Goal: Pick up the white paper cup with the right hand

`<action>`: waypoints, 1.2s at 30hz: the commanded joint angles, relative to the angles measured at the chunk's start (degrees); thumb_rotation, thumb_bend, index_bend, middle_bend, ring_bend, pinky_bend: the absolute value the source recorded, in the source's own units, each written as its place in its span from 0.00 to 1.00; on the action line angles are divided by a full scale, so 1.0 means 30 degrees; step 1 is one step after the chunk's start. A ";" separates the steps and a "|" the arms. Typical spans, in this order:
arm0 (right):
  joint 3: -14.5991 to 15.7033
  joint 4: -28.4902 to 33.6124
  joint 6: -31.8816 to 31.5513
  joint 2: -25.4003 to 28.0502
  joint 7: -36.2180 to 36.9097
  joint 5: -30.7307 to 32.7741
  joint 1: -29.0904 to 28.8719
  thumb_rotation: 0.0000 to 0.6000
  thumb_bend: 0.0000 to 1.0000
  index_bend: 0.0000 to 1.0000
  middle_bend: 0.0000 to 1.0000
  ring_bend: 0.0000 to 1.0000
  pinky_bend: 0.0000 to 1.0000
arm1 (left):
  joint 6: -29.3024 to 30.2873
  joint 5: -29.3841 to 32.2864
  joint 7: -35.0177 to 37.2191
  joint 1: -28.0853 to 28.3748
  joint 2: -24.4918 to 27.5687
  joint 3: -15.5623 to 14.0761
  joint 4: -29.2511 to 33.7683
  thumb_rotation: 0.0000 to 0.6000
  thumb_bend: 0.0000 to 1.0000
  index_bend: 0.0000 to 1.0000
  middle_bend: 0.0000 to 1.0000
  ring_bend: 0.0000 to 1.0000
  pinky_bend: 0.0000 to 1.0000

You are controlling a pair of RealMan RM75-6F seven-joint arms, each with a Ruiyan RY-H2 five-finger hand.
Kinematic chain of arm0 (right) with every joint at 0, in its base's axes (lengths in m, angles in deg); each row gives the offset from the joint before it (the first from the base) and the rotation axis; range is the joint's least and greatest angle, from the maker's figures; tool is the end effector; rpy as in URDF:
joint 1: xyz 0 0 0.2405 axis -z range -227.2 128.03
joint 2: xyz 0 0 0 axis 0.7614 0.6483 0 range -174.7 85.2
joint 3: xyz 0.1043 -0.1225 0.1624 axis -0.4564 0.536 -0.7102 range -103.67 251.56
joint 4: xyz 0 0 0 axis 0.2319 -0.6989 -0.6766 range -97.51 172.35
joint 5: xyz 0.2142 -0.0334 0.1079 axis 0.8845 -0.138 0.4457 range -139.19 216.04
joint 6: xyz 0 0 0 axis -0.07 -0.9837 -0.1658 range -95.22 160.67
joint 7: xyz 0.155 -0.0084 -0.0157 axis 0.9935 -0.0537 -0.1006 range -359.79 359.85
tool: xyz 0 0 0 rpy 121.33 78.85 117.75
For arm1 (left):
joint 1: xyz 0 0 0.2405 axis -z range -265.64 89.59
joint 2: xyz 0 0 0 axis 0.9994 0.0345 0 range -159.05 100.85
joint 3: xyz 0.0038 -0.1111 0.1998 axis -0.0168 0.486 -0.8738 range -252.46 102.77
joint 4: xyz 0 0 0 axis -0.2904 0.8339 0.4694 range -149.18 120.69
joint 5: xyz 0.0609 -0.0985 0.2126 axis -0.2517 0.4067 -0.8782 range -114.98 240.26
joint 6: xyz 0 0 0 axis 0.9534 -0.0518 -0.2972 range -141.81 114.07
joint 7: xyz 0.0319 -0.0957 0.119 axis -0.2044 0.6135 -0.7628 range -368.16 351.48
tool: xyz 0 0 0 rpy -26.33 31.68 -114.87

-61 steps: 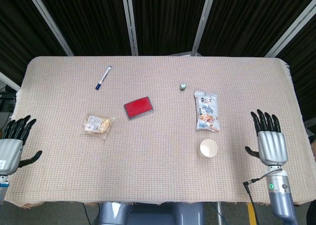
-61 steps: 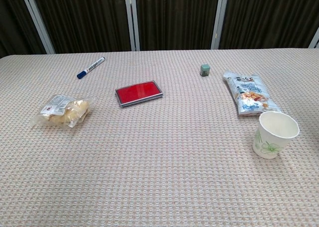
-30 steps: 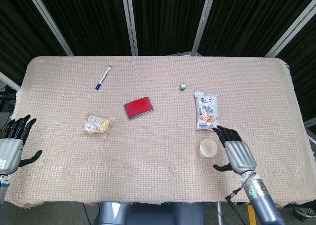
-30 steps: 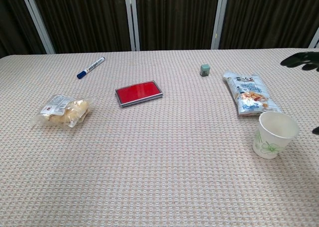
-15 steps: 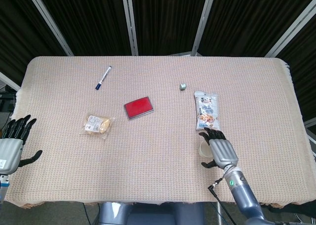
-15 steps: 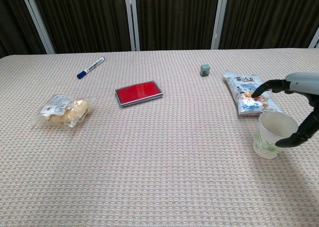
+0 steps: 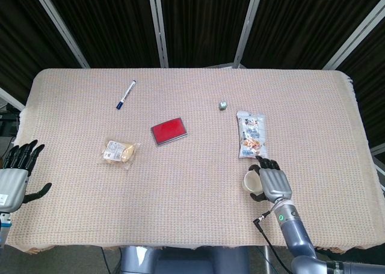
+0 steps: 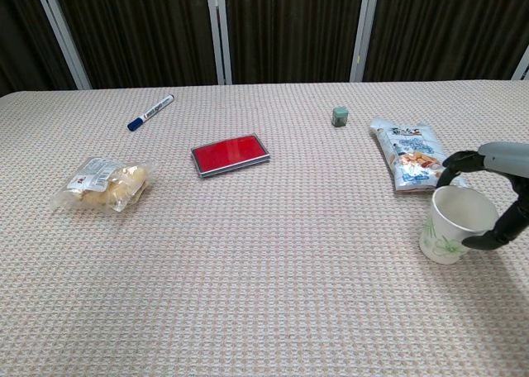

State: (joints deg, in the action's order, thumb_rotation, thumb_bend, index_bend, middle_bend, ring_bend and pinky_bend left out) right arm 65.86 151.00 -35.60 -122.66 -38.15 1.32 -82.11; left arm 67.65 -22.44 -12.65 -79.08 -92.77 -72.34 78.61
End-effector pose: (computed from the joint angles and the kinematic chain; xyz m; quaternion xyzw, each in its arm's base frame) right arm -0.1601 -0.2584 -0.0133 0.6543 -0.5339 0.2445 0.4765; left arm -0.2901 0.2128 0.1102 -0.6304 -0.3660 -0.3661 0.5784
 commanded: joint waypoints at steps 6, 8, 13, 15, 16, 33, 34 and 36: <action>-0.0006 0.0047 -0.0183 -0.0100 0.0453 -0.0072 -0.0090 1.00 0.19 0.42 0.00 0.00 0.00 | 0.0001 0.0020 -0.0035 0.0002 -0.0006 0.0009 0.0010 1.00 0.19 0.00 0.00 0.00 0.00; -0.0005 0.0061 -0.0231 -0.0122 0.0516 -0.0190 -0.0123 1.00 0.19 0.42 0.00 0.00 0.00 | 0.0004 0.0023 -0.0052 0.0002 -0.0009 0.0010 0.0010 1.00 0.19 0.00 0.00 0.00 0.00; -0.0512 0.0035 -0.0226 -0.0321 0.1332 -0.0183 -0.0218 1.00 0.19 0.42 0.00 0.00 0.00 | 0.0020 0.0023 -0.0053 -0.0007 -0.0015 0.0009 0.0001 1.00 0.19 0.00 0.00 0.00 0.00; -0.0808 -0.0080 -0.0135 -0.0465 0.1881 -0.0171 -0.0227 1.00 0.19 0.42 0.00 0.00 0.00 | 0.0020 0.0024 -0.0055 -0.0006 -0.0019 0.0010 -0.0004 1.00 0.19 0.00 0.00 0.00 0.00; -0.0985 -0.0172 -0.0076 -0.0564 0.2218 -0.0191 -0.0227 1.00 0.19 0.42 0.00 0.00 0.00 | 0.0018 0.0027 -0.0062 -0.0002 -0.0021 0.0014 -0.0005 1.00 0.19 0.00 0.00 0.00 0.00; -0.1535 -0.3262 0.0314 -0.2704 0.4598 0.0080 -0.0304 1.00 0.19 0.42 0.00 0.00 0.00 | 0.0036 0.0046 -0.0050 -0.0015 -0.0039 0.0018 -0.0020 1.00 0.19 0.00 0.00 0.00 0.00; -0.1541 -0.3442 0.0294 -0.2663 0.4565 0.0262 -0.0287 1.00 0.19 0.42 0.00 0.00 0.00 | 0.0029 0.0044 -0.0038 -0.0011 -0.0037 0.0018 -0.0025 1.00 0.19 0.00 0.00 0.00 0.00; -0.1512 -0.3671 0.0223 -0.2535 0.4395 0.0561 -0.0266 1.00 0.20 0.42 0.00 0.00 0.00 | 0.0030 0.0037 -0.0030 -0.0011 -0.0033 0.0015 -0.0025 1.00 0.19 0.00 0.00 0.00 0.00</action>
State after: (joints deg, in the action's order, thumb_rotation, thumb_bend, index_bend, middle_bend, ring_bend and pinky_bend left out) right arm 61.25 140.35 -34.77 -130.49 -24.65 2.52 -82.98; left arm 67.74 -22.33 -12.74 -79.11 -92.87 -72.30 78.53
